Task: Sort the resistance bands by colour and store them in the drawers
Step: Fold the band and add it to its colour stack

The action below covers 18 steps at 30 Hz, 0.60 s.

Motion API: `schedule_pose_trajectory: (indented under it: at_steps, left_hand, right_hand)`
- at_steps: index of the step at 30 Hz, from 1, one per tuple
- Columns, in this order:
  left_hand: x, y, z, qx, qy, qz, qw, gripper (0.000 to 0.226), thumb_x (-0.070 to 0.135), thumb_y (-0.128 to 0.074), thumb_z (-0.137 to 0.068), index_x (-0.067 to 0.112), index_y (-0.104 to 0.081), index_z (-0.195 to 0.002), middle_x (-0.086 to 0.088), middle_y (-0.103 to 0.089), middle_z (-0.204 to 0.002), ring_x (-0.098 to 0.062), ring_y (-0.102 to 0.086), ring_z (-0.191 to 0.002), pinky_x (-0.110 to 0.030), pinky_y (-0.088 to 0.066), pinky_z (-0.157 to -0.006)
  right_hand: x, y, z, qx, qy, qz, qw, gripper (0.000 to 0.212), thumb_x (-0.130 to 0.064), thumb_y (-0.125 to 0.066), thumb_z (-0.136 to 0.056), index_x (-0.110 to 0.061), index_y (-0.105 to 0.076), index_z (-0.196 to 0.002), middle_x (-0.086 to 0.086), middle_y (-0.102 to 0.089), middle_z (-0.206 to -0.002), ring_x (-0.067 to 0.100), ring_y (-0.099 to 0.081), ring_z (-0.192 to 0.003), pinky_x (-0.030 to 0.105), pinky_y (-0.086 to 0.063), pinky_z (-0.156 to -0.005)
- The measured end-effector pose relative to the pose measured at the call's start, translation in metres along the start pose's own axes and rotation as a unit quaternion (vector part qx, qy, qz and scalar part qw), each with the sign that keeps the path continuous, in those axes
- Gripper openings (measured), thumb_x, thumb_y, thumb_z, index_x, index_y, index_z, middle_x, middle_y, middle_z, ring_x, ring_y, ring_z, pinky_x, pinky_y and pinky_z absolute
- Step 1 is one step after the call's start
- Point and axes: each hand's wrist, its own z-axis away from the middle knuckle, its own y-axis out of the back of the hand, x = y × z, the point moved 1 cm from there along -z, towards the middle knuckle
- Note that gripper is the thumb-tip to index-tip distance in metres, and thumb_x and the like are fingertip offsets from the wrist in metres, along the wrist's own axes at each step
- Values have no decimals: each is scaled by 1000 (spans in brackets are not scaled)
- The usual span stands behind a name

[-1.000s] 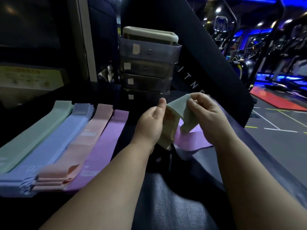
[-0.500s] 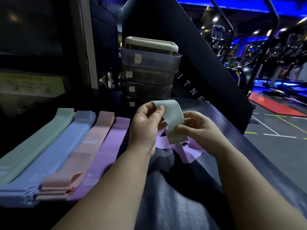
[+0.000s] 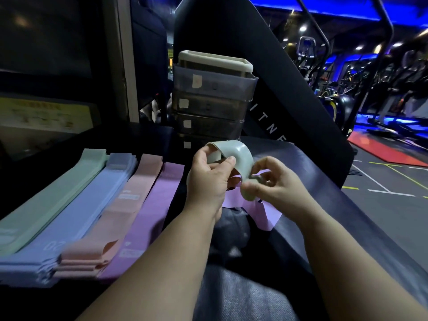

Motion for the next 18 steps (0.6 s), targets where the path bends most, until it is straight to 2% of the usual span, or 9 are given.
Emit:
schedule_pose_trajectory:
  at_steps: [2,4,6,9,11,14,16,18]
  left_hand:
    - [-1,0,0,3,4,-6,1000,40,8,-64,-92,15,-49,-129,-6,-62,-82,-7,-63,-55,-23,-53,-56]
    - [-2,1,0,6,1,-23,1000,41,9,-66,-91,13,-51,-128,-6,-63,-84,-7,-65,-55,-22,-53,-56]
    - [-2,2,1,5,-5,-50,999,39,11,-68,-89,12,-54,-125,-5,-65,-83,-6,-66,-58,-20,-52,-55]
    - [0,2,2,3,-12,-81,997,30,13,-69,-89,13,-57,-117,-1,-67,-79,-1,-66,-58,-12,-47,-50]
    - [1,3,2,10,-9,-90,996,26,14,-69,-89,13,-58,-114,-4,-69,-82,-1,-66,-59,-9,-45,-48]
    - [2,5,3,21,0,-107,994,25,17,-71,-88,13,-60,-110,-9,-72,-90,-6,-68,-64,-8,-44,-48]
    - [2,4,4,19,-1,-118,993,21,15,-72,-87,12,-60,-105,-9,-71,-90,-3,-66,-58,-7,-43,-47]
    - [3,4,6,10,-4,-133,991,16,15,-73,-85,14,-61,-96,-8,-70,-86,-1,-63,-55,-6,-43,-48]
  right_hand:
    - [2,-2,-1,6,11,80,997,51,-61,-82,-48,-34,-61,-85,-12,-64,-97,9,-64,-85,30,-51,-76]
    - [3,-2,-2,9,26,127,992,43,-56,-80,-51,-37,-61,-84,-20,-60,-97,5,-61,-87,25,-47,-75]
    - [2,-1,-1,-1,20,117,993,36,-52,-77,-55,-33,-63,-83,-21,-65,-90,9,-64,-85,32,-52,-77]
    - [0,0,2,-50,3,33,998,22,-33,-81,-76,-18,-67,-85,0,-74,-77,21,-72,-79,48,-55,-87]
    - [3,3,1,-39,2,25,999,22,-34,-74,-83,-14,-68,-86,3,-73,-74,20,-71,-76,52,-54,-87]
    - [6,6,-2,-16,13,39,999,13,-32,-69,-89,-20,-70,-84,-4,-72,-79,20,-68,-80,52,-53,-86]
    - [5,8,-2,-2,17,34,999,12,-26,-68,-90,-23,-71,-79,-10,-70,-77,14,-64,-76,45,-52,-84]
    - [2,10,-1,1,22,18,1000,12,-26,-68,-89,-22,-71,-79,-10,-69,-74,8,-60,-72,39,-49,-79]
